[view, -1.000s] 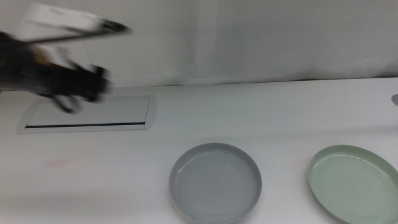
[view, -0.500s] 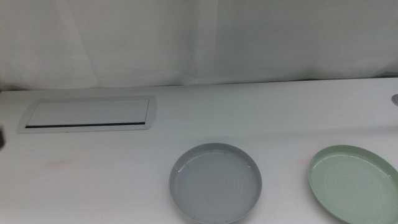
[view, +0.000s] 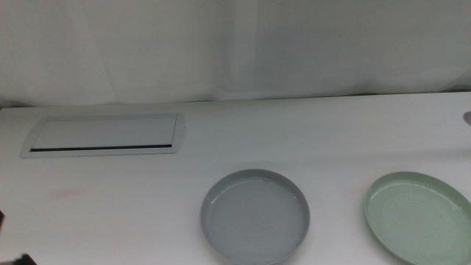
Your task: Stack the three bowls on top of each other.
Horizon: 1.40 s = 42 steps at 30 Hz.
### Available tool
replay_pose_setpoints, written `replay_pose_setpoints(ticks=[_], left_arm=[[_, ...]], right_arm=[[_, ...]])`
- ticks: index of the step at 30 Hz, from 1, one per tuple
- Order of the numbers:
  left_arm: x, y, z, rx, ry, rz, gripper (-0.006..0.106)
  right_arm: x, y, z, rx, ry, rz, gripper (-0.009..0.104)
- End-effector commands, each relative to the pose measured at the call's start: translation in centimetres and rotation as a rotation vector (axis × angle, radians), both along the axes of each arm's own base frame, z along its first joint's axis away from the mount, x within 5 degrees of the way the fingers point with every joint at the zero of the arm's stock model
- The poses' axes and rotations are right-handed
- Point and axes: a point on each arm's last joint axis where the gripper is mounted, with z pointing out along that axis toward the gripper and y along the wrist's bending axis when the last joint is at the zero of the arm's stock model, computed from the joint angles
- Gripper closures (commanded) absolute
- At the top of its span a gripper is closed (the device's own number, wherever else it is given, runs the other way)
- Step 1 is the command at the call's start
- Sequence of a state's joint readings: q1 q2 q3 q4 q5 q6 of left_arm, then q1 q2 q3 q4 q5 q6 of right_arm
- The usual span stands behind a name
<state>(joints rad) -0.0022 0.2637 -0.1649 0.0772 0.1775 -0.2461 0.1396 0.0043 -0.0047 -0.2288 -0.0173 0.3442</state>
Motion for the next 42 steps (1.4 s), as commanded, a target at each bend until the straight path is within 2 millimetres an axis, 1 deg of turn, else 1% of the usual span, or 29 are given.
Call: replay_pose_setpoints(ticks=[1,3,6,9,11,14,17,20,23,25,26,27,30,31,32,36,40,42], left_arm=[[0.0,0.0,-1.5,-0.023,-0.01,0.0,0.102],[0.0,0.0,-2.9,-0.023,0.027,0.0,0.102],[-0.1,-0.1,-3.9,-0.024,0.039,-0.001,0.102],[-0.1,-0.1,-4.0,-0.025,0.024,-0.003,0.101],[-0.1,-0.1,-4.0,-0.025,0.022,-0.003,0.101],[-0.1,-0.1,-4.0,-0.025,0.014,-0.003,0.101],[-0.1,-0.1,-3.9,-0.025,0.005,-0.004,0.101],[-0.1,-0.1,-3.8,-0.025,0.002,-0.004,0.101],[-0.1,-0.1,-3.8,-0.025,0.005,-0.004,0.101],[-0.1,-0.1,-3.8,-0.025,0.009,-0.004,0.101],[-0.1,-0.1,-3.8,-0.025,0.009,-0.004,0.101],[-0.1,-0.1,-3.8,-0.025,0.009,-0.004,0.101],[-0.1,-0.1,-3.8,-0.025,0.009,-0.004,0.101],[-0.1,-0.1,-3.8,-0.025,0.009,-0.004,0.101],[-0.1,-0.1,-3.8,-0.025,0.009,-0.004,0.101],[-0.1,-0.1,-3.5,-0.019,0.0,-0.005,0.101],[-0.1,-0.1,-3.5,-0.019,0.003,-0.004,0.101],[-0.1,-0.1,-3.6,-0.019,0.01,-0.004,0.101]], right_arm=[[-0.1,0.0,0.1,-0.013,-0.032,0.003,-0.008],[-0.3,0.0,1.0,-0.008,-0.055,0.002,-0.008],[-0.7,-0.2,3.1,-0.018,-0.059,-0.016,-0.008],[-1.1,-0.8,5.5,-0.053,0.063,-0.07,-0.008],[-1.3,-1.1,7.4,-0.11,0.158,-0.104,-0.008],[-1.0,-1.4,10.2,-0.135,0.265,-0.13,-0.008],[0.3,-1.5,12.7,-0.153,0.406,-0.159,-0.008],[2.3,-1.6,14.2,-0.192,0.547,-0.193,-0.008],[4.8,-1.4,15.0,-0.244,0.666,-0.204,-0.008],[6.4,-1.3,15.1,-0.274,0.724,-0.21,-0.008],[7.5,-1.2,14.9,-0.288,0.764,-0.212,-0.008],[8.2,-1.1,14.7,-0.298,0.793,-0.214,-0.008],[10.8,-0.8,13.3,-0.329,0.905,-0.211,-0.008],[11.7,-0.7,12.7,-0.339,0.943,-0.208,-0.008],[13.1,-0.6,11.5,-0.362,1.009,-0.206,-0.008],[16.0,-0.3,8.8,-0.391,1.123,-0.197,-0.008],[18.1,-1.1,6.2,-0.352,1.222,-0.203,-0.008],[18.8,-1.5,5.1,-0.311,1.274,-0.16,-0.008]])
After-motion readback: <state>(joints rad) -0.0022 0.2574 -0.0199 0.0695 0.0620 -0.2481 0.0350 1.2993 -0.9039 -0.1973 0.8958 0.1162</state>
